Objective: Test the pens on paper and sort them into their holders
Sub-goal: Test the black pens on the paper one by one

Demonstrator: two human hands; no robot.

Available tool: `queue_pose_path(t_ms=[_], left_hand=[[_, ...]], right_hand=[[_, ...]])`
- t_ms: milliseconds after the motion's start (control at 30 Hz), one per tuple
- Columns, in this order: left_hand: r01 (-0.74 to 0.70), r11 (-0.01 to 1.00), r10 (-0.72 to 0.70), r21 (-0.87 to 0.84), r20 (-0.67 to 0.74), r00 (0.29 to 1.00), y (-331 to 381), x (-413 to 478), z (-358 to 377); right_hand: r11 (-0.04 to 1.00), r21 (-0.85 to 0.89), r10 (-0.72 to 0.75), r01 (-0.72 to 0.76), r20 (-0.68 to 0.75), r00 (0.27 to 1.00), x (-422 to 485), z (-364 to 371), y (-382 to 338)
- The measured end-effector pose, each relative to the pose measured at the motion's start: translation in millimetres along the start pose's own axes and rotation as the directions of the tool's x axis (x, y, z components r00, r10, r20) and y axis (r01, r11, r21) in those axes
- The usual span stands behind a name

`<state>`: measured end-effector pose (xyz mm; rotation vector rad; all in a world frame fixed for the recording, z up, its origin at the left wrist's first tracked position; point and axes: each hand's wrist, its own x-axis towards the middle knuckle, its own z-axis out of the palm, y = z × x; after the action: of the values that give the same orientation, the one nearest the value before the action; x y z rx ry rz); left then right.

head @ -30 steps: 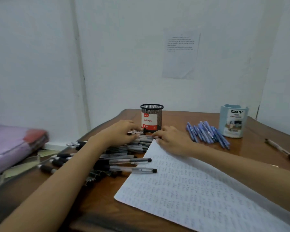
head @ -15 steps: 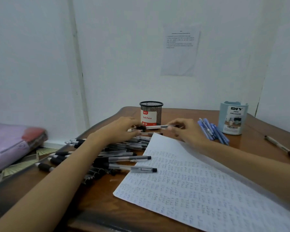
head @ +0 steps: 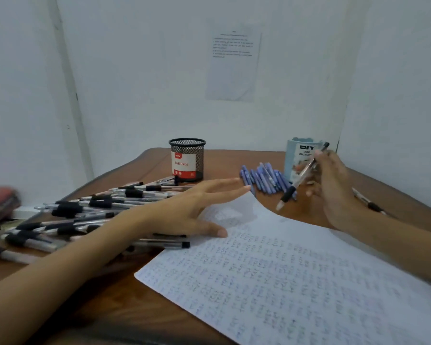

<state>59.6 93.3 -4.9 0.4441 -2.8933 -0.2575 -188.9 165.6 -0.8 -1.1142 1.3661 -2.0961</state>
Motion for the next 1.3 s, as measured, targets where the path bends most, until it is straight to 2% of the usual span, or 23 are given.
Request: queue_pose_path(t_ms=[133,200,300,400,467,567,667,767,867,967,1167,1300], left_hand=[[-0.004,0.997,0.002,0.071,0.017,1.000,-1,-2,2],[0.011,0.992,-0.014,0.123,0.030,0.999,-4,-3,5],[0.109,0.985,-0.119,0.133,0.066,0.991,-8,-2,7],[0.138,0.983,-0.146,0.124,0.062,0.987,-8,-1,4],[0.110,0.976,-0.118,0.189,0.032,0.992,-9,-1,2],[0.112,0.969,-0.120,0.219,0.026,0.992,-6,-1,3],[0.169,0.973,-0.181,0.157,0.069,0.981,1,0,3],[0.236,0.971,-0.238,0.029,0.123,0.963,5,1,3],[0.233,0.972,-0.236,0.037,0.136,0.962,6,1,3],[0.228,0.972,-0.233,0.053,0.152,0.960,5,2,4],[0.227,0.972,-0.215,-0.060,0.162,0.963,5,2,5],[0.255,0.962,-0.229,-0.094,0.222,0.948,9,1,4]], right_hand=[[0.999,0.023,0.020,-0.024,0.163,0.986,-1,9,-17],[0.994,-0.023,0.105,-0.102,0.226,0.968,-1,11,-15],[0.963,-0.062,0.267,-0.261,0.315,0.911,-3,10,-14],[0.952,-0.132,0.306,-0.276,0.382,0.872,-2,8,-23],[0.954,-0.187,0.288,-0.233,0.372,0.882,0,6,-28],[0.945,-0.192,0.322,-0.266,0.383,0.866,-3,6,-25],[0.919,-0.247,0.389,-0.307,0.441,0.809,-12,15,-13],[0.890,-0.246,0.455,-0.385,0.414,0.788,-14,27,-4],[0.870,-0.223,0.493,-0.440,0.412,0.766,-15,33,4],[0.879,-0.147,0.473,-0.454,0.401,0.784,-18,32,12],[0.862,0.054,0.438,-0.505,0.423,0.793,-14,22,5],[0.866,0.097,0.435,-0.491,0.340,0.834,-9,18,7]])
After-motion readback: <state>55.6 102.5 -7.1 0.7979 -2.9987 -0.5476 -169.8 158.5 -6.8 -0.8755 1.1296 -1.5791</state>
